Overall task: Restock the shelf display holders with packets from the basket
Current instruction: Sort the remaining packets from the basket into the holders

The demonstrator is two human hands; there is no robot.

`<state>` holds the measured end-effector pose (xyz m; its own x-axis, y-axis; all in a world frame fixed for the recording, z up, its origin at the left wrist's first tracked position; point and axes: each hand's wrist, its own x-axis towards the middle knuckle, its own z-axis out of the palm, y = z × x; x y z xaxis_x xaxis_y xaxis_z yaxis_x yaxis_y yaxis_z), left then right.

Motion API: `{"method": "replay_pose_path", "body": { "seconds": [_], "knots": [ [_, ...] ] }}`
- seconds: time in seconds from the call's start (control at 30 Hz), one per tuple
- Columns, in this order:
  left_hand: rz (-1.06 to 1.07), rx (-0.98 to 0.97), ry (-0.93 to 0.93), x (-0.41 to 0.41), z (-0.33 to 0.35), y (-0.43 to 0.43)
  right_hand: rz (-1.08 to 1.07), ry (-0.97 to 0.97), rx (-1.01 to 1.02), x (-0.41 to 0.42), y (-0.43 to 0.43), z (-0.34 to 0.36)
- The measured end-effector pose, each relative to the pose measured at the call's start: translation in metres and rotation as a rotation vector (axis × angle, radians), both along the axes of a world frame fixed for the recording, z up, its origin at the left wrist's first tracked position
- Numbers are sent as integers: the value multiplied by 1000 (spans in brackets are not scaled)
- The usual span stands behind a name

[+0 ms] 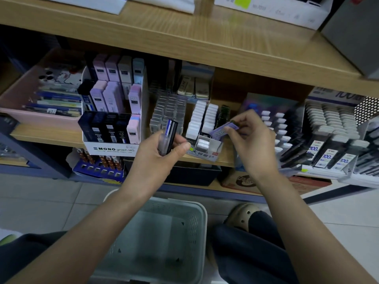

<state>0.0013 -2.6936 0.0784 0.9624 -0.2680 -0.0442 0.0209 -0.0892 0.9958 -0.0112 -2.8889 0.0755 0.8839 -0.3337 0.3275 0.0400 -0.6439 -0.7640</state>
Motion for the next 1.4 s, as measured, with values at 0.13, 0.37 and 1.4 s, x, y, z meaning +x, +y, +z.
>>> {"method": "replay_pose_path", "body": {
  "seconds": [0.13,0.37,1.4],
  "knots": [
    [7,8,11,0,-2,-1,5,89,-146,9,-8,-11],
    [12,11,31,2,-4,-4,-9,37,-208,18,-12,-9],
    [-308,193,114,-1,-11,-4,288,401,321,-11,55,16]
  ]
}}
